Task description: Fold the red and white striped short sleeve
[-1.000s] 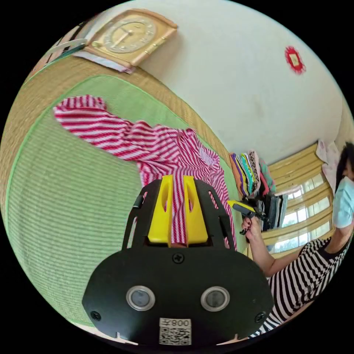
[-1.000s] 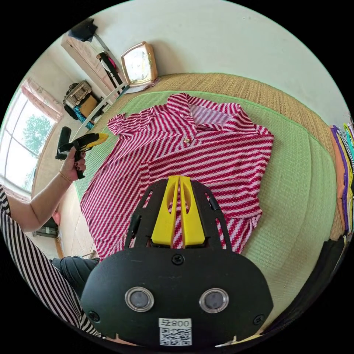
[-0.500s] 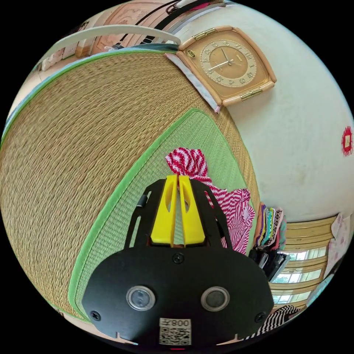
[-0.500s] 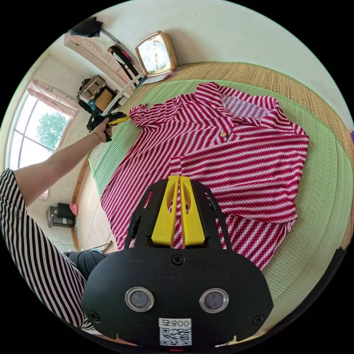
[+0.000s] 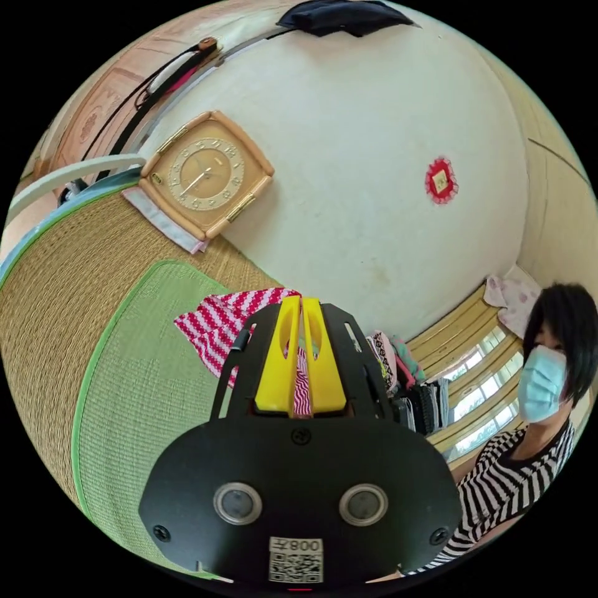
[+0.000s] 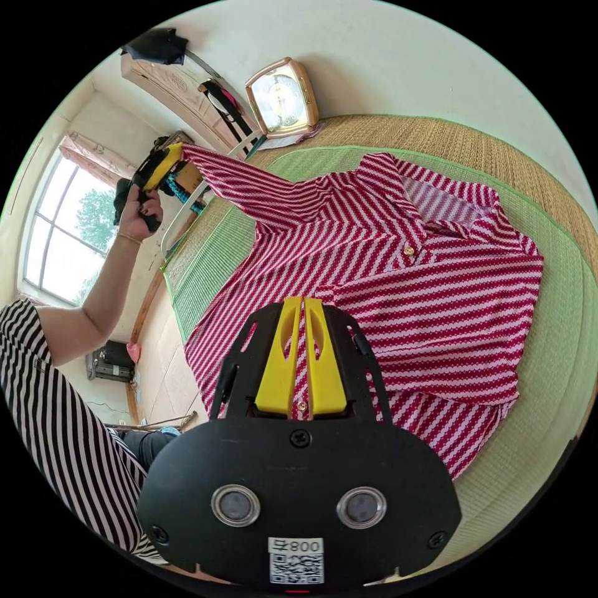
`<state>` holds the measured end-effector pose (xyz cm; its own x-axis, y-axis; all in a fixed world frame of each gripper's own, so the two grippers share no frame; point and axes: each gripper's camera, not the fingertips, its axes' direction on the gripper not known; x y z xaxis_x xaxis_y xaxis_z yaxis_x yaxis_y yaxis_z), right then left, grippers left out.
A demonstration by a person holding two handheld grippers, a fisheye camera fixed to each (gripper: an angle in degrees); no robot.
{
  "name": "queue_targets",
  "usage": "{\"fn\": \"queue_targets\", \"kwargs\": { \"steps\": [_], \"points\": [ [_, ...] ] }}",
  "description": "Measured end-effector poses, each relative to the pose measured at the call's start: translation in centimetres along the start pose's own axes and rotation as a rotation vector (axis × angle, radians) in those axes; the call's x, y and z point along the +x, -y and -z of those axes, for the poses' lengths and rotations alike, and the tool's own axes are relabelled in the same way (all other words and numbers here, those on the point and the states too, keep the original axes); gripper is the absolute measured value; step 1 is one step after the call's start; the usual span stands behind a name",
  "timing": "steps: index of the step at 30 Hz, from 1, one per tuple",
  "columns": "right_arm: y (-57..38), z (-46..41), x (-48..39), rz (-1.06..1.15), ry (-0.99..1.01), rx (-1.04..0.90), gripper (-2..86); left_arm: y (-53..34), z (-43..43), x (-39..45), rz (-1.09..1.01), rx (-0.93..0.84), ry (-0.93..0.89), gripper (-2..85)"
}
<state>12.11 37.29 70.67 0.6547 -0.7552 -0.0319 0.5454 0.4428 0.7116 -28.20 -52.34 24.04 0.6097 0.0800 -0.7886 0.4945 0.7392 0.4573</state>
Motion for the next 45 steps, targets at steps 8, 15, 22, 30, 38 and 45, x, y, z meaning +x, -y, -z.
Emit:
{"fn": "queue_targets", "kwargs": {
  "steps": [8, 15, 22, 30, 38, 45],
  "points": [
    [0.5, 0.8, 1.4, -0.078, 0.052, 0.056, 6.2, -22.2, -11.5, 10.0, -0.166, -0.546, 0.055, 1.2],
    [1.0, -1.8, 1.9, -0.086, 0.071, -0.02, 7.7, -27.2, -10.4, 9.2, -0.105, -0.575, 0.054, 5.4],
    [1.6, -3.8, 2.1, -0.087, 0.036, -0.057, 8.0, -23.4, -18.7, 9.0, -0.324, -0.665, 0.133, 7.9],
    [1.8, -5.4, 1.5, -0.067, 0.017, -0.094, 8.1, -25.8, -27.4, 7.2, -0.398, -0.88, 0.221, 3.1],
    [2.7, -7.2, -1.1, 0.016, -0.045, -0.12, 7.7, -26.0, -18.9, 6.8, -0.289, -0.676, 0.131, 1.1],
    [4.2, -8.6, -2.6, 0.071, -0.087, -0.16, 2.1, -25.7, -15.2, 6.0, -0.223, -0.606, 0.077, 0.9]
  ]
}}
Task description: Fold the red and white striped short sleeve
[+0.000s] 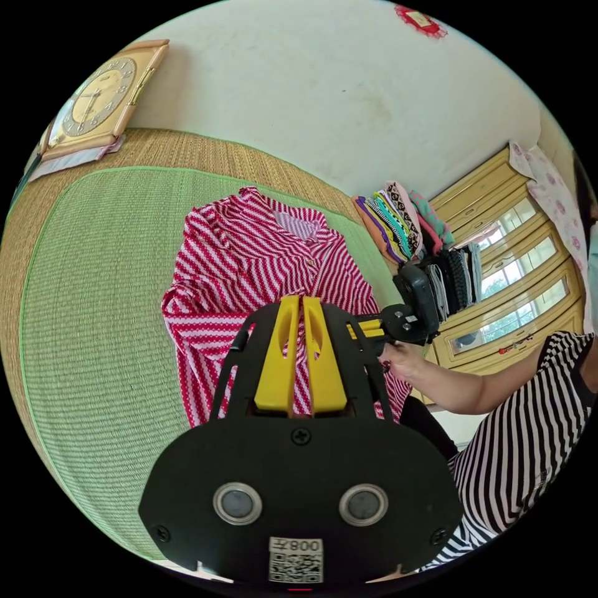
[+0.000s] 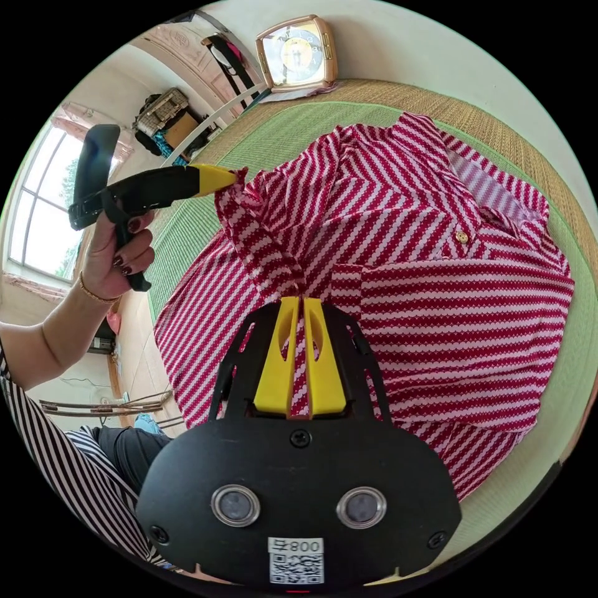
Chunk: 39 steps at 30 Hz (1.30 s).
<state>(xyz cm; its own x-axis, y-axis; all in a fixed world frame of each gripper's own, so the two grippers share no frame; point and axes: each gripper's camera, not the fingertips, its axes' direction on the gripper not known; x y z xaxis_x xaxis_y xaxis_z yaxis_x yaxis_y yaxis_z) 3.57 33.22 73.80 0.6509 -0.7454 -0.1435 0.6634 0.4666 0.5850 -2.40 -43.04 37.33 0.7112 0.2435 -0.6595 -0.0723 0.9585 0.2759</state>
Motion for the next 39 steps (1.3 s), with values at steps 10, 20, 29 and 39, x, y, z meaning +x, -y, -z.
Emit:
{"fn": "queue_targets", "kwargs": {
  "steps": [10, 20, 29, 39],
  "points": [
    [0.9, 5.3, -1.3, 0.101, -0.004, 0.118, -0.1, -0.6, 6.2, -1.3, 0.012, 0.118, -0.017, 1.0],
    [-2.8, 13.3, -3.5, 0.249, -0.135, 0.178, 0.0, -6.6, 3.2, -3.2, 0.182, 0.045, -0.181, 1.5],
    [-5.4, 8.9, 2.2, -0.056, -0.065, 0.069, 5.5, -8.2, -1.5, -9.5, 0.345, -0.114, -0.259, 6.0],
    [-3.5, 6.9, 3.3, -0.119, 0.024, -0.015, 8.2, -4.4, -1.9, -14.2, 0.412, -0.111, -0.32, 5.4]
  ]
}}
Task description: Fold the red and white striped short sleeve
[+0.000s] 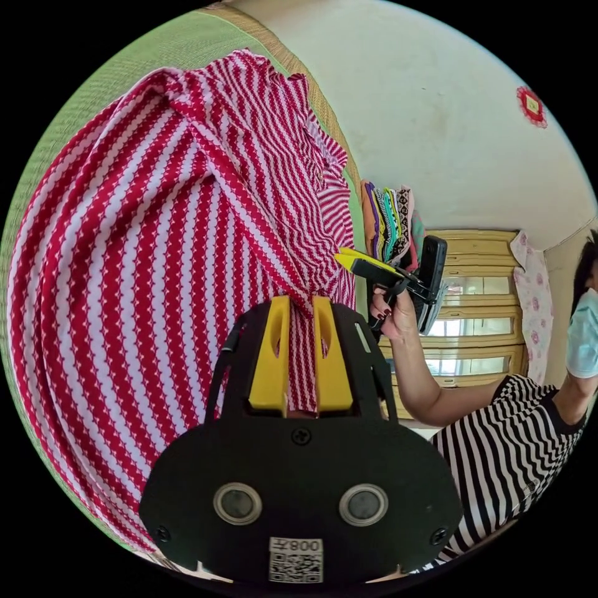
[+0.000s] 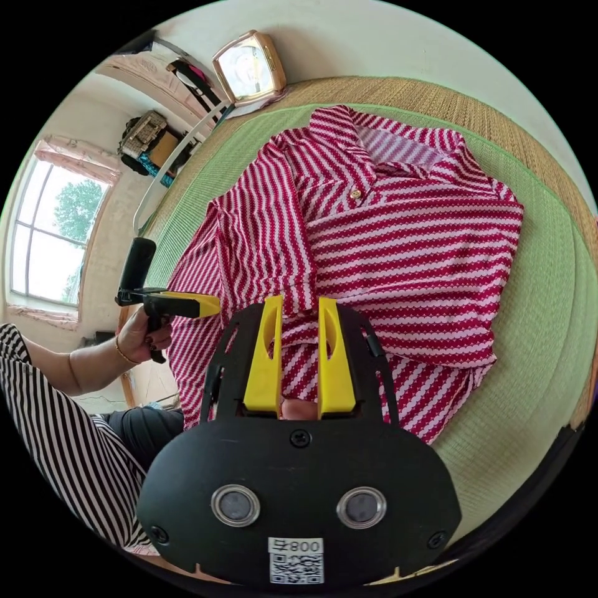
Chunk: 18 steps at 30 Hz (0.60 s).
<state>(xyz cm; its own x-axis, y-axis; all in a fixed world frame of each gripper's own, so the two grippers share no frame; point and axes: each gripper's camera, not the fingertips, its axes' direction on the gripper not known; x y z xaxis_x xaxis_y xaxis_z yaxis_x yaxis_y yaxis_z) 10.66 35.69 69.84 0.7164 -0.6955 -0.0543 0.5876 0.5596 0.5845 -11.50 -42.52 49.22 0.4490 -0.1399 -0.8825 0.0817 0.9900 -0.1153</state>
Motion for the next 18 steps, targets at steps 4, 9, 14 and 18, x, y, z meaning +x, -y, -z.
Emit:
{"fn": "queue_targets", "kwargs": {
  "steps": [4, 9, 14, 18],
  "points": [
    [0.6, 1.1, -0.4, 0.002, 0.027, 0.029, 2.5, 1.2, 1.5, -0.6, 0.036, 0.019, -0.022, 2.6],
    [1.8, 5.1, -1.2, 0.057, 0.006, 0.075, 0.8, 2.7, 3.6, 1.0, -0.01, 0.059, -0.106, 1.7],
    [3.4, 8.9, 0.0, 0.073, -0.044, 0.088, 0.6, 5.1, 3.2, 2.9, -0.07, 0.055, -0.17, 1.8],
    [3.9, 6.3, 2.6, -0.003, -0.113, -0.025, 1.1, 6.3, 1.3, 1.9, -0.046, -0.02, -0.079, 2.4]
  ]
}}
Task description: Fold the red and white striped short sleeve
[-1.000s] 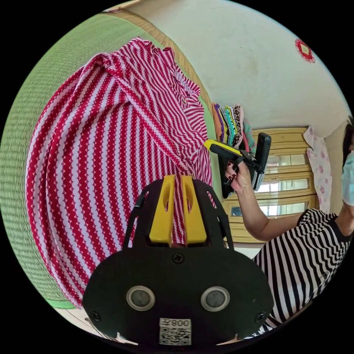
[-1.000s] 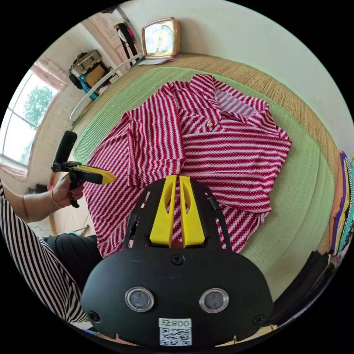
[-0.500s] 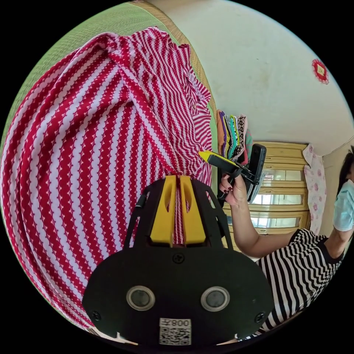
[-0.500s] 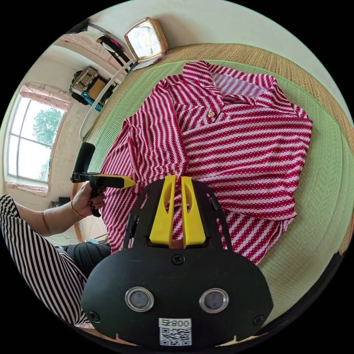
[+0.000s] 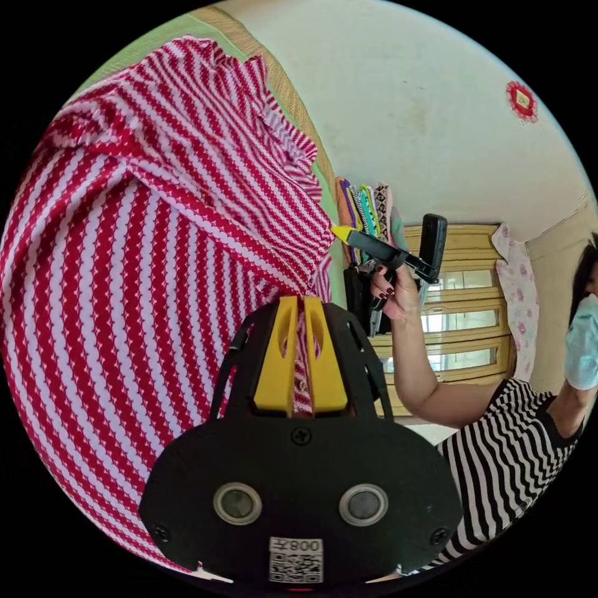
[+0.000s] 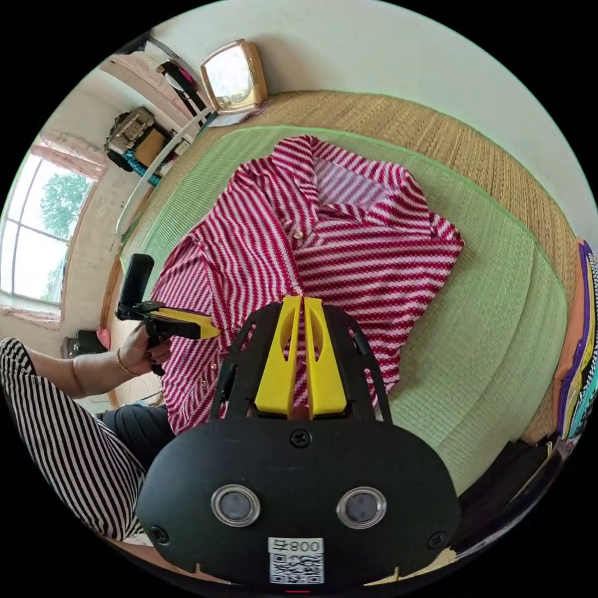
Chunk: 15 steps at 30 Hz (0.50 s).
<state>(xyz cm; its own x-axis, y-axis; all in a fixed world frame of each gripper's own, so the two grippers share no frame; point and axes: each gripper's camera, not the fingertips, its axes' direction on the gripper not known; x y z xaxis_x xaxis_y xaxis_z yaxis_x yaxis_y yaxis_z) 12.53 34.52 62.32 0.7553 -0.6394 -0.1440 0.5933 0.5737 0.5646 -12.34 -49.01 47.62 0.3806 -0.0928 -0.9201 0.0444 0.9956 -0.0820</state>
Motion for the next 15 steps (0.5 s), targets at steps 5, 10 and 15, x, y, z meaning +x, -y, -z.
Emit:
{"fn": "queue_targets", "kwargs": {
  "steps": [5, 10, 15],
  "points": [
    [-1.2, -1.7, 1.5, -0.103, -0.097, -0.026, 3.9, -0.4, 4.5, 0.4, -0.032, 0.035, 0.046, 4.3],
    [0.0, 0.9, -0.4, -0.032, -0.017, 0.159, 7.0, 1.0, 13.0, 0.1, -0.024, 0.209, 0.191, 6.7],
    [6.9, -0.5, -5.6, 0.167, 0.09, 0.215, 7.9, 2.8, 17.4, -3.0, 0.099, 0.33, 0.174, 7.1]
  ]
}}
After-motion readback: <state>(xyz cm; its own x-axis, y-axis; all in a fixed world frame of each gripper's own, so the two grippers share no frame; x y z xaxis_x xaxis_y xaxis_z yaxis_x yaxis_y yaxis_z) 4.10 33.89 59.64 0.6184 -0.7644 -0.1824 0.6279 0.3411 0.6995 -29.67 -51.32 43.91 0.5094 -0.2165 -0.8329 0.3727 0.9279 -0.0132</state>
